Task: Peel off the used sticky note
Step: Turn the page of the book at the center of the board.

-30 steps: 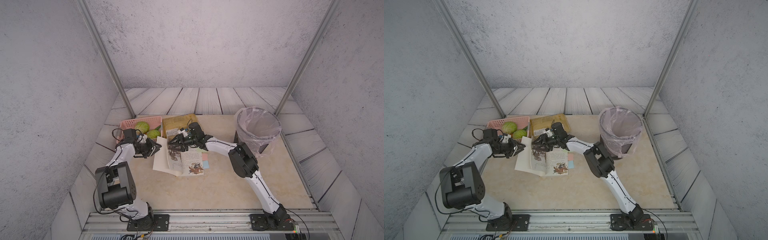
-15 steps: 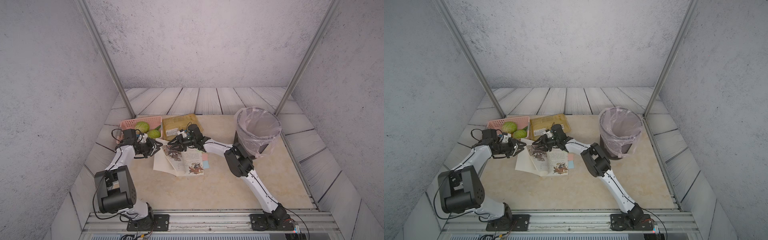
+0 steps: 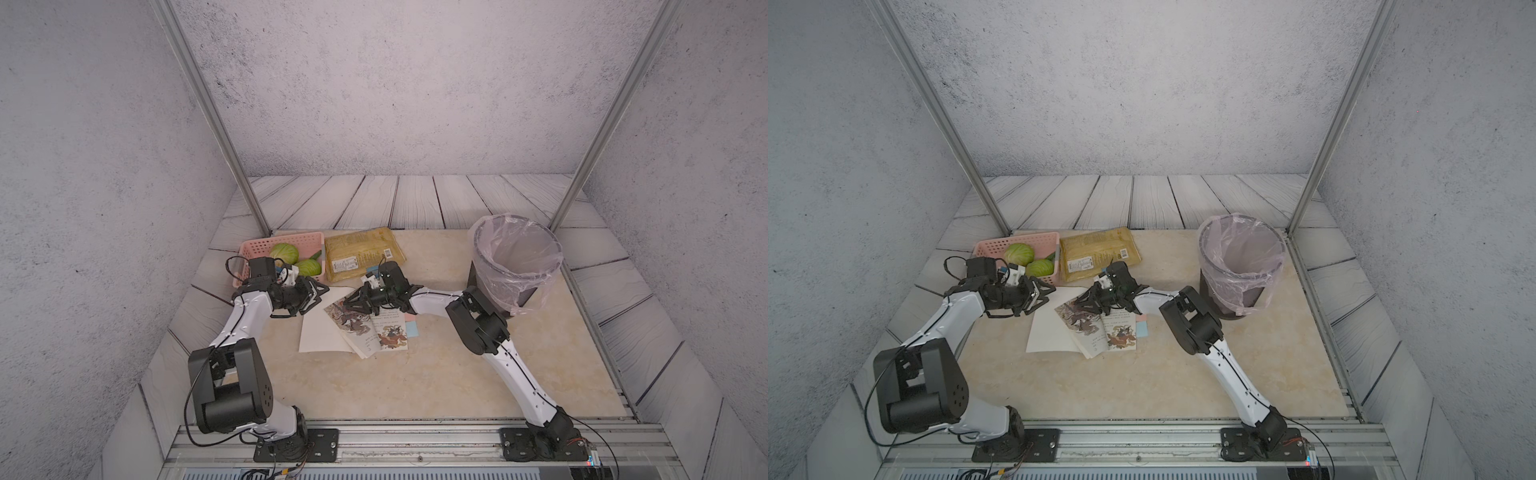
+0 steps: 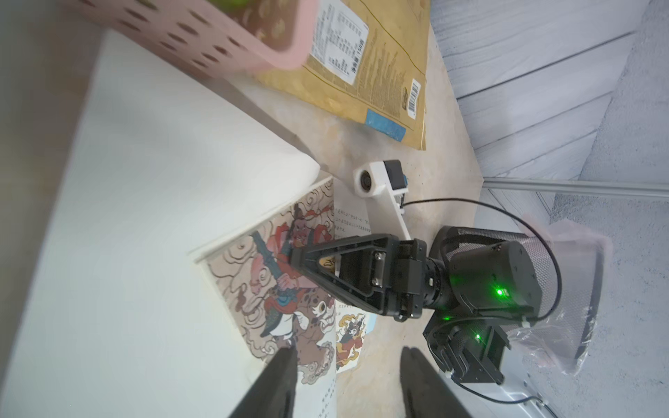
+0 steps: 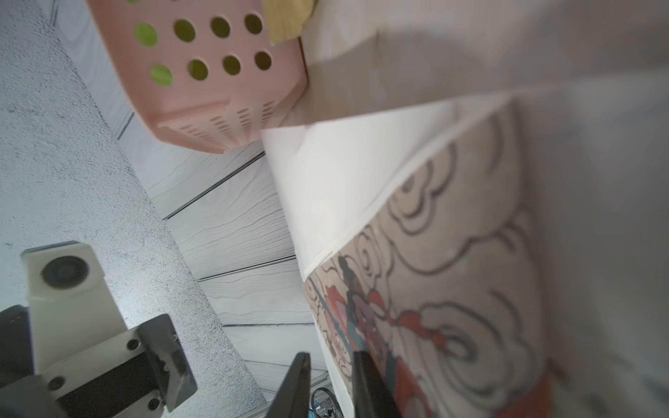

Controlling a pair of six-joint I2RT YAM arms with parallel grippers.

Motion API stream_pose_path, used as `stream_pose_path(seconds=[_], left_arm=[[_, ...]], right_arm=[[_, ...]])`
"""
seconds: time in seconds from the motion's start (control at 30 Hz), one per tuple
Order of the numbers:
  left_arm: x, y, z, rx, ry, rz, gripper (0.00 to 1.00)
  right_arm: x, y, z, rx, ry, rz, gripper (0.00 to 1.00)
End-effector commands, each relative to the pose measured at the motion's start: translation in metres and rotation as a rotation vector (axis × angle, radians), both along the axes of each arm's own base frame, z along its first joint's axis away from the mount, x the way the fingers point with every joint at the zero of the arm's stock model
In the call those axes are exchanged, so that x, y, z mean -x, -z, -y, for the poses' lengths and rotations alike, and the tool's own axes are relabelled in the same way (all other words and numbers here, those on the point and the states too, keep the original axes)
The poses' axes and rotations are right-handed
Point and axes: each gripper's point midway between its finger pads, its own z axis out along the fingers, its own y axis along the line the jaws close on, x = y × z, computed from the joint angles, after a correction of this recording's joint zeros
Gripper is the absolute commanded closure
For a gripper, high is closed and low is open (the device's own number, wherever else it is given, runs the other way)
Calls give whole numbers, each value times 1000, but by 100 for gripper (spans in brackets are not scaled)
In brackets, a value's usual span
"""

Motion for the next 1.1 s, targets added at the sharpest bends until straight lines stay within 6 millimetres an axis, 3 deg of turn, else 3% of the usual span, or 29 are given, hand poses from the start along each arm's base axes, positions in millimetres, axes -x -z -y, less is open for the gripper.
stream_pose_path(seconds=[0.0, 0.13, 0.23, 0.33, 0.5, 0.63, 0.83, 1.07], left_arm=[[-2, -8, 35, 59, 111, 22, 49], [0, 21, 47, 55, 139, -56, 55], [7, 45, 47, 62, 117, -112, 60], [10, 53, 45, 53, 100, -117, 60], [12, 59, 34, -27, 67, -79, 62], [17, 80, 26, -64, 48, -101, 64], [9, 106, 26, -60, 61, -197, 69], [17, 143, 14, -145, 59, -310, 73]], right_arm=[[-8, -16, -1, -9, 24, 39, 75], [-12, -12, -3, 0, 28, 29, 75], [-12, 4, 3, 70, 23, 32, 76], [-17, 11, 5, 69, 34, 23, 76], [-24, 8, 9, 51, 51, 21, 77], [-25, 2, 6, 26, 46, 16, 77], [-26, 0, 3, 6, 50, -4, 77], [-28, -7, 8, -7, 49, -8, 78]])
